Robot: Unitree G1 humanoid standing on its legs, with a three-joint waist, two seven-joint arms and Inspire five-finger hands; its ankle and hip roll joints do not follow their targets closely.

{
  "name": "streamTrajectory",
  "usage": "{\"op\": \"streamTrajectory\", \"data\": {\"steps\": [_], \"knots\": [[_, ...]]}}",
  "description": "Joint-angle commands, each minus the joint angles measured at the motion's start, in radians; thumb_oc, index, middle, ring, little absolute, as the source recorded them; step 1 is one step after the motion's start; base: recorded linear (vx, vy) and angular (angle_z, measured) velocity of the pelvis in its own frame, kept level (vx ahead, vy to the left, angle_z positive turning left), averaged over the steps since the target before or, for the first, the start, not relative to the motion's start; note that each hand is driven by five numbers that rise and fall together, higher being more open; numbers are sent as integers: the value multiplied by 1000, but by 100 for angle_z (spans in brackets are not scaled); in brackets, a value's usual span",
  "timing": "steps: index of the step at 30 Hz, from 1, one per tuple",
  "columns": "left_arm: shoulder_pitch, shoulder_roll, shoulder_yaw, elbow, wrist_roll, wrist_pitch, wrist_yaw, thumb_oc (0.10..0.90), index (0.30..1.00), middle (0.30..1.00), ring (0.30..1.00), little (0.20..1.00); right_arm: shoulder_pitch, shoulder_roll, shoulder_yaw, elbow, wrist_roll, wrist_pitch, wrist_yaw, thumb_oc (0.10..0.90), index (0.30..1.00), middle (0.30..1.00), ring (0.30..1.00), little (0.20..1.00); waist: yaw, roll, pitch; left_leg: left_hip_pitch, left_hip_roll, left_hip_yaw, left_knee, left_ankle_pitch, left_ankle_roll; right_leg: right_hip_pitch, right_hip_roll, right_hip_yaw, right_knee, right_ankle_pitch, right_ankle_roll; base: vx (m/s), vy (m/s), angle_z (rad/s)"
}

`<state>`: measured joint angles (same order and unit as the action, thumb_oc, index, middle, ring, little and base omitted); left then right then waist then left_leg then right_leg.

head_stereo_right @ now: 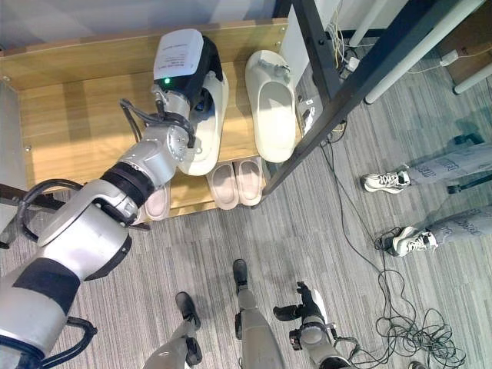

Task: Arrange the slippers neatly on the shoe rack.

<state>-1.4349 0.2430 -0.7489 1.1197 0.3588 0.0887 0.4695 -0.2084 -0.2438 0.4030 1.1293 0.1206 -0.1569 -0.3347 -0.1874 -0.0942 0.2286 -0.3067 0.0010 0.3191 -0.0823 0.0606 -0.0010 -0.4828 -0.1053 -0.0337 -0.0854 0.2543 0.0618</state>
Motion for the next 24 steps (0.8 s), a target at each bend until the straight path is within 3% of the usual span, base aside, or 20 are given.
{"op": "streamTrajectory", "data": {"steps": [1, 8, 9, 10, 19, 24], "knots": [[-211, -87, 55, 61, -20, -40, 39, 400, 300, 300, 300, 300, -23, -97, 0, 42, 1, -14, -26, 800, 900, 900, 900, 900, 8, 87, -9, -43, 62, -169, -5, -16, -43, 33, 33, -55, 69, -182, 60, 35, -55, 1], [-222, -111, 45, 74, -7, -39, 35, 400, 300, 300, 300, 300, -22, -107, 2, 46, 7, -21, -21, 800, 900, 900, 900, 900, 0, 83, -7, -42, 74, -167, -5, -11, -51, 17, 41, -65, 98, -196, 52, 9, -44, 1], [-220, -108, 47, 76, -8, -39, 34, 634, 651, 651, 651, 651, -22, -106, -1, 49, 8, -19, -20, 800, 900, 900, 900, 900, 0, 82, -11, -40, 76, -165, -5, -13, -53, 16, 42, -66, 102, -199, 51, 23, -52, 0], [-222, -104, 44, 78, -6, -39, 34, 800, 900, 900, 900, 900, -13, -104, -1, 54, 7, -19, -16, 800, 900, 900, 900, 900, -1, 81, -14, -39, 78, -162, -5, -15, -54, 16, 44, -66, 102, -200, 52, 13, -45, 0], [-249, -22, 64, 94, -72, -44, 36, 800, 900, 900, 900, 900, 7, -105, -3, 63, -3, -15, -6, 800, 900, 900, 900, 900, 12, 104, -1, -18, 83, -159, -5, -9, -58, 39, 47, -74, 96, -205, 47, -3, -9, 0], [-226, -14, 51, 71, -47, -42, 33, 800, 900, 900, 900, 900, 23, -106, -14, 69, 5, -11, 5, 800, 900, 900, 900, 900, 18, 116, -1, 13, 84, -160, -5, -13, -59, 72, 48, -79, 95, -215, 45, 0, 0, 0]]}}
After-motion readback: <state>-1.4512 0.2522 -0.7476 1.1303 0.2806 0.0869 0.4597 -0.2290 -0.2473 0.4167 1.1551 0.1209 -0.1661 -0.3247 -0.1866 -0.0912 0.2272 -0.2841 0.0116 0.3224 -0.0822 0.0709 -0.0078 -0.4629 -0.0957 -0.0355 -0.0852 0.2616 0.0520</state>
